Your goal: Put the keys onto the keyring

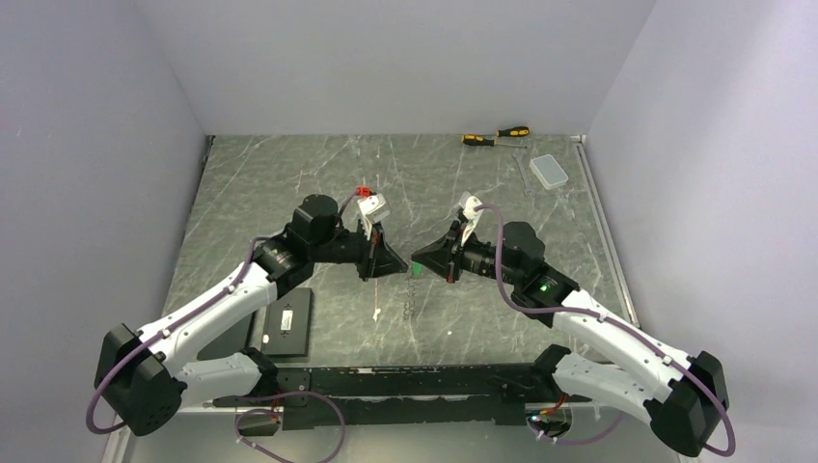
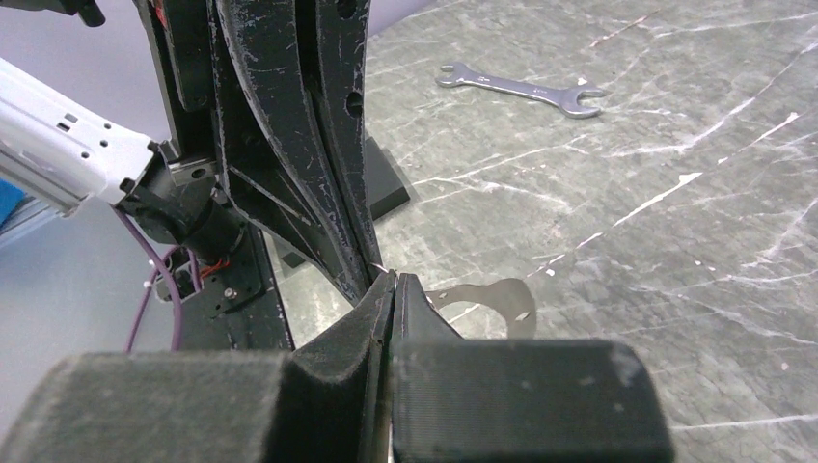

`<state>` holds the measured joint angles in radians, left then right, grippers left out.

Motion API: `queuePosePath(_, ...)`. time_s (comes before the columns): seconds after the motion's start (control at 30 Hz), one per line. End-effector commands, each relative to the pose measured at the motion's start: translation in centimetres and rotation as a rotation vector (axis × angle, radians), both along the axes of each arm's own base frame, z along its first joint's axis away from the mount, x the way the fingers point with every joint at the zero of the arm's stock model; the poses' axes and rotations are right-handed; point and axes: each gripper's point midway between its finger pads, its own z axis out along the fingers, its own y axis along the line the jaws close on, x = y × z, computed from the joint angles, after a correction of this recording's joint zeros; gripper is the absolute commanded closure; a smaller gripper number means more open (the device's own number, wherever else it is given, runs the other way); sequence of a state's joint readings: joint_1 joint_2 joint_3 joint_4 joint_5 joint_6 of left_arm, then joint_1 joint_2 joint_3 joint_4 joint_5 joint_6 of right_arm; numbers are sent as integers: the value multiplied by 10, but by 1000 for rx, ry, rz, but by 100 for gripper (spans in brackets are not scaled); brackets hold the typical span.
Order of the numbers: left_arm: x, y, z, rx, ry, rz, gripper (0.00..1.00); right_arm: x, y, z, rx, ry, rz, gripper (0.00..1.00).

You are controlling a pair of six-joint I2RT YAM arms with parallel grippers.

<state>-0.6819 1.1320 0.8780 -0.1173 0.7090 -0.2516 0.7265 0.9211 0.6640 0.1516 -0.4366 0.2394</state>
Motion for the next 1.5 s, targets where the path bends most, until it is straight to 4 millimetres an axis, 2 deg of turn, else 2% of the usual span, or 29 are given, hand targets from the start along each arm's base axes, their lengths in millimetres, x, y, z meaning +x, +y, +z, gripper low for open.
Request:
queuePosePath(0.0,-6,1,22,-56,-65,-24,100,5,-1,13,43,-39,-17,100)
queuePosePath(0.63,-4,5,25,-47,-91,-1,100,-4,1,8,50,-6,29,100)
queuePosePath(0.7,-5,4,25,-46,-89,-2,100,-5,1,9,52,-5,29,93)
queuePosePath(0.83,-4,4,24,-45,-90,-2,100,-5,-2,12,52,-12,20,67)
queuePosePath(0.93,-4,5,25,-46,-91,-1,100,-5,-5,13,43,-24,6,54)
queuePosePath(1.0,-4,4,24,-44,-91,-3,100,-5,-8,14,40,-34,-5,49)
queuePosePath(1.47,-12,4,31,-76,-108,-46,100,-20,-16,27,62,-162,42,46)
